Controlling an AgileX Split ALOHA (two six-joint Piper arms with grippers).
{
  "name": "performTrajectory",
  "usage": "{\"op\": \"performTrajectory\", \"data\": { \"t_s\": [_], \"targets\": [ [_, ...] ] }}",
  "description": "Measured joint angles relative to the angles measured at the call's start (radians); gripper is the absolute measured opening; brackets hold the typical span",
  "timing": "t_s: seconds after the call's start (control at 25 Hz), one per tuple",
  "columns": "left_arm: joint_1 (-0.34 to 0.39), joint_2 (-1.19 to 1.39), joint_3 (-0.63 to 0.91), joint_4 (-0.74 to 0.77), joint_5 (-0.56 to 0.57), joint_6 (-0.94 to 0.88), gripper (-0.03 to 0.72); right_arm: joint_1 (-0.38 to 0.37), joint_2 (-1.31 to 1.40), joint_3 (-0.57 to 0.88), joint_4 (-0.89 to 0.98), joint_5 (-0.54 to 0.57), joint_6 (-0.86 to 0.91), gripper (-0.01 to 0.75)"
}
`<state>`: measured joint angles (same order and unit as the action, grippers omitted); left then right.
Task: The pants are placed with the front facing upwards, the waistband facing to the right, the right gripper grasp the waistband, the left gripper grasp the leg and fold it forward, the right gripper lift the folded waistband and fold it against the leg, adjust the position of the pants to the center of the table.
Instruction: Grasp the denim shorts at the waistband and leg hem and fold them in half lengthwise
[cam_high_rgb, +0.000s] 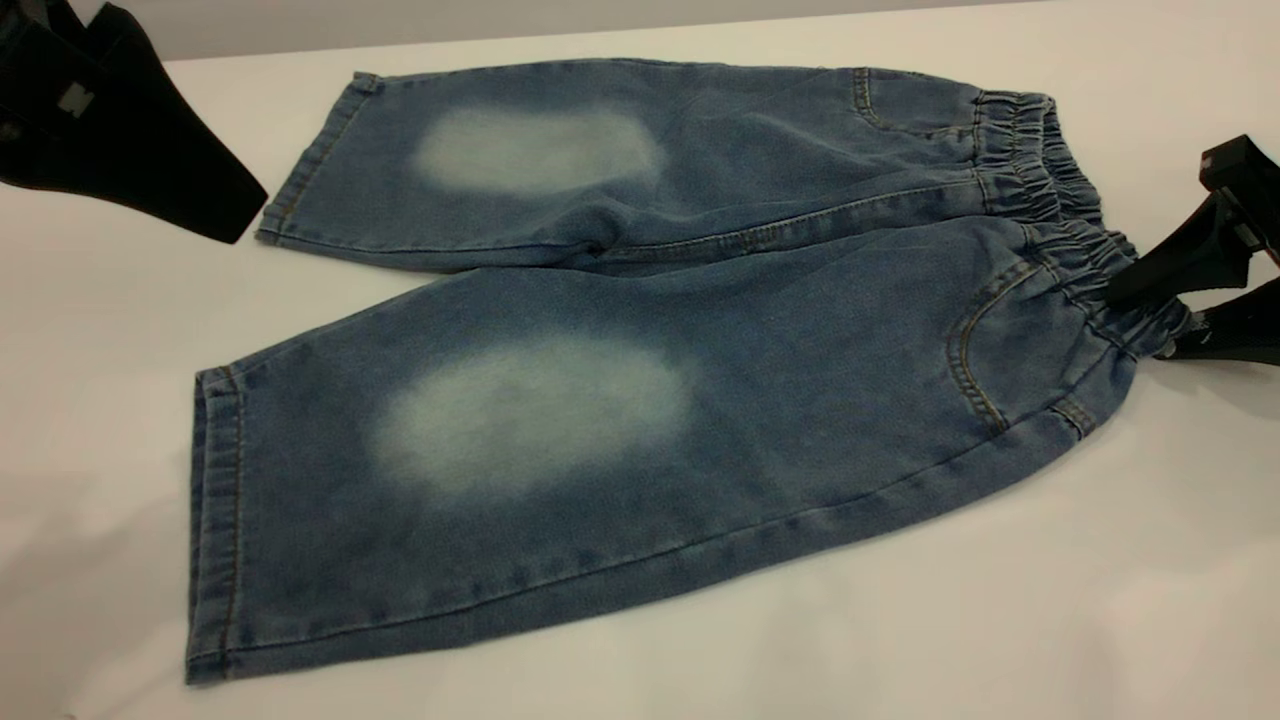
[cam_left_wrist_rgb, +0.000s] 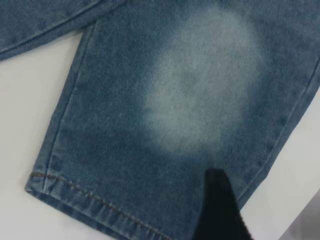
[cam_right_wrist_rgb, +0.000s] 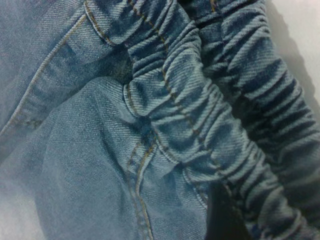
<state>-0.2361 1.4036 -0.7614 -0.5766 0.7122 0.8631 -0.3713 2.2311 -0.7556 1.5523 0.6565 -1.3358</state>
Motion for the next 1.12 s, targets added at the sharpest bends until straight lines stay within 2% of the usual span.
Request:
{"op": "performTrajectory", "data": {
  "t_s": [0.24,0.36,0.52,0.68,0.96,1.12],
  "targets": [
    [0.0,0.0,0.0,0.0,0.006,0.0,0.43,0.001,0.002,0.0,-0.004,-0.001,-0.001,0.314],
    [0.0,0.0,0.0,0.0,0.006,0.0,0.43,0.001,0.003,0.0,-0.011,-0.027,-0.004,0.216],
    [0.0,0.0,0.0,0.003,0.019,0.0,0.43,0.002,0.005,0.0,-0.011,-0.054,-0.01,0.044],
    [0.0,0.0,0.0,0.039,0.048,0.0,0.43,0.001,0.005,0.0,-0.004,-0.027,-0.023,0.033],
    [0.0,0.0,0.037,0.062,0.044,-0.002,0.43,0.002,0.017,0.006,-0.008,0.155,-0.031,0.031],
    [0.0,0.0,0.126,0.062,0.005,0.045,0.43,0.002,0.008,0.004,0.067,0.382,-0.072,0.031]
  ]
}}
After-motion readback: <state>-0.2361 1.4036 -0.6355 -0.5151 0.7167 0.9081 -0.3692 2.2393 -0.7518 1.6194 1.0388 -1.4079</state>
